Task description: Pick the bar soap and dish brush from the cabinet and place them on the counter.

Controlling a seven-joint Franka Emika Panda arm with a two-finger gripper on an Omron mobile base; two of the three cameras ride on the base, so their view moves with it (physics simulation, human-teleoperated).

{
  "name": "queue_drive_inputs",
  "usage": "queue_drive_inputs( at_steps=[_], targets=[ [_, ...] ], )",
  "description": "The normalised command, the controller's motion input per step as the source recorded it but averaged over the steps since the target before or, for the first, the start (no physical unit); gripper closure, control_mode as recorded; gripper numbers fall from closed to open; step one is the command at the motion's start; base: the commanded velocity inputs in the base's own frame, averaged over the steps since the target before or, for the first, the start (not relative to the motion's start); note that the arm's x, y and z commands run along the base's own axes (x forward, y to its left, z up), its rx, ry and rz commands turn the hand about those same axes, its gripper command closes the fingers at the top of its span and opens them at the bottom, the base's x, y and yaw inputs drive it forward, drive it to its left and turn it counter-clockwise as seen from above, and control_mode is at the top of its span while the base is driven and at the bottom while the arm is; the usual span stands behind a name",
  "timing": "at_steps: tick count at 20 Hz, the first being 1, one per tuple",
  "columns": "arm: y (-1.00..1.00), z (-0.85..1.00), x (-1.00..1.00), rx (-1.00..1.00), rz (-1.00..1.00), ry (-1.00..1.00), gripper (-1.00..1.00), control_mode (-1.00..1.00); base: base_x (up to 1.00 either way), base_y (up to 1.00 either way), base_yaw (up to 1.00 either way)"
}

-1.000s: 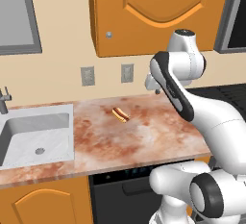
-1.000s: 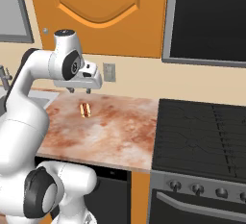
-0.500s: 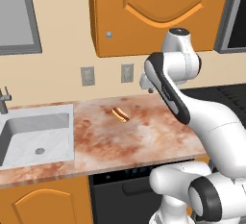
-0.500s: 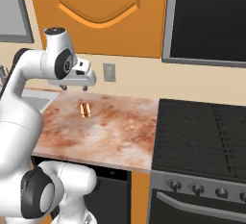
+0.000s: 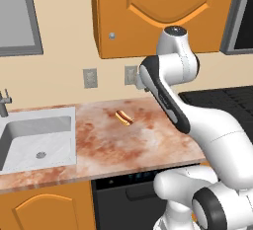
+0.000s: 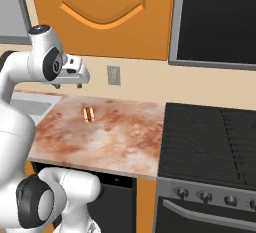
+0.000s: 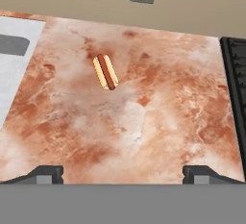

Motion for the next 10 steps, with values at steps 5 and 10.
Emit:
queue_drive_inputs(
  at_steps=[5,10],
  targets=[
    [0.28,0.24,0.0,-0.03,0.0,-0.13,-1.0,-1.0,0.0,0.0,0.0],
    [0.2,0.16,0.0,-0.01,0.0,-0.1,-1.0,-1.0,0.0,0.0,0.0]
  ],
)
